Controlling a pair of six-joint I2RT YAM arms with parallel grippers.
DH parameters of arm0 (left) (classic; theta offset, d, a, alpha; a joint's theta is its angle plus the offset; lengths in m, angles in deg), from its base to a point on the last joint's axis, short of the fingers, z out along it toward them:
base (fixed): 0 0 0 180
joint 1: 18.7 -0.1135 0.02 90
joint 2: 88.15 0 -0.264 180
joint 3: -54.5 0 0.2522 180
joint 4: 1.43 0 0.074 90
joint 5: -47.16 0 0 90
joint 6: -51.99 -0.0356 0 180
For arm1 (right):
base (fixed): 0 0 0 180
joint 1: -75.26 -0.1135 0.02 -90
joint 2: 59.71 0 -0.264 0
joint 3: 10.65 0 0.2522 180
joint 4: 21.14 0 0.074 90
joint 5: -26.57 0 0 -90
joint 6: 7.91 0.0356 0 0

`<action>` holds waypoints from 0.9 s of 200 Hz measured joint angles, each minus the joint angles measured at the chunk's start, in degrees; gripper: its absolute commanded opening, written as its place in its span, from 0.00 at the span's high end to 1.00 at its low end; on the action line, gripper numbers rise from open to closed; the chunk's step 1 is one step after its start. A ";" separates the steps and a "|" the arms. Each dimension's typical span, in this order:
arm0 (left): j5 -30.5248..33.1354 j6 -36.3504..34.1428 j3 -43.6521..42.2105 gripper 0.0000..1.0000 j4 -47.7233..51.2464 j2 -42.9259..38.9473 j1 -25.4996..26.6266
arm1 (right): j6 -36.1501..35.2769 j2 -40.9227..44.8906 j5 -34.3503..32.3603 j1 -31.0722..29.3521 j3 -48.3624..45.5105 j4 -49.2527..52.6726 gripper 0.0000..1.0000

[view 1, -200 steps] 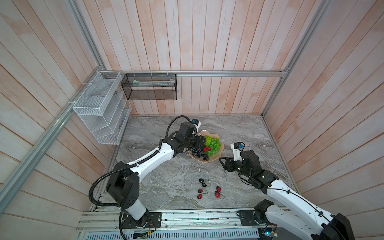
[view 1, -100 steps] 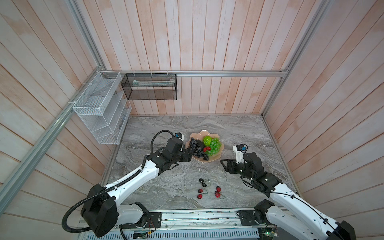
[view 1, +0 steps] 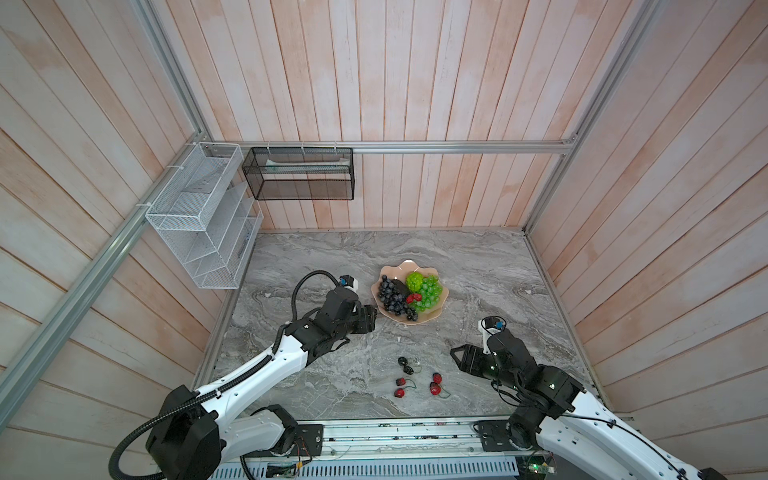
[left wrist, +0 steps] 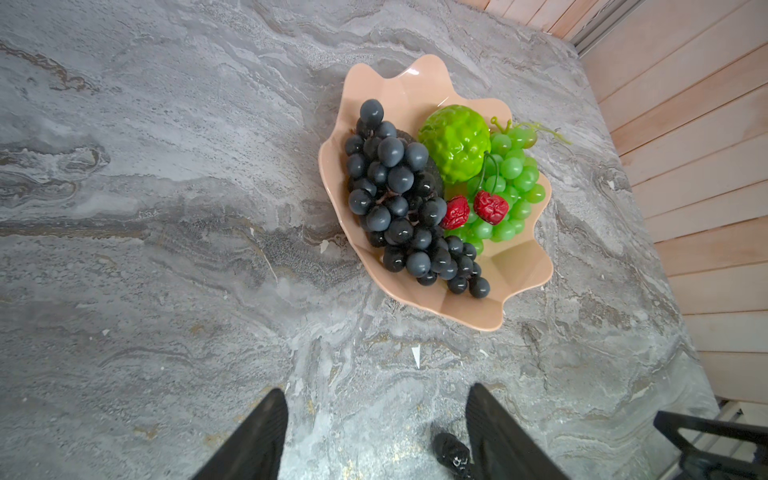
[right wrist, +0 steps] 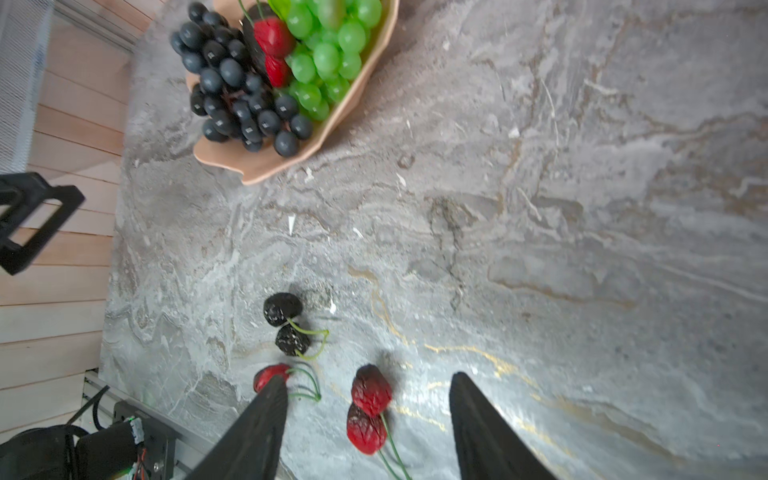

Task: Place and organize the fake fruits in the fruit bowl
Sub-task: 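Withdraw the left gripper from the bowl while the right gripper hovers over cherries, then lower the right gripper onto the red cherry pair and close on its stem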

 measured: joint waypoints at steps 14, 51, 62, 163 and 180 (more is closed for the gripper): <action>-0.02 0.07 -1.31 0.29 -0.92 -0.98 0.00 | 1.79 -0.24 0.07 -1.25 -0.11 1.64 0.39; 0.00 0.44 -3.56 0.30 -1.95 -1.86 0.00 | 3.76 -3.63 2.08 -3.02 -2.19 1.95 0.46; 0.00 0.44 -3.56 0.29 -2.14 -1.90 0.00 | 3.74 -5.31 2.99 -3.93 -2.47 1.95 0.48; 0.00 0.44 -3.89 0.29 -3.04 -2.45 -0.04 | 3.74 -13.70 9.38 -8.20 -4.87 -0.39 0.56; 0.00 0.44 -3.89 0.30 -3.06 -2.45 -0.04 | 3.58 -14.14 9.97 -8.20 -5.64 -1.09 0.58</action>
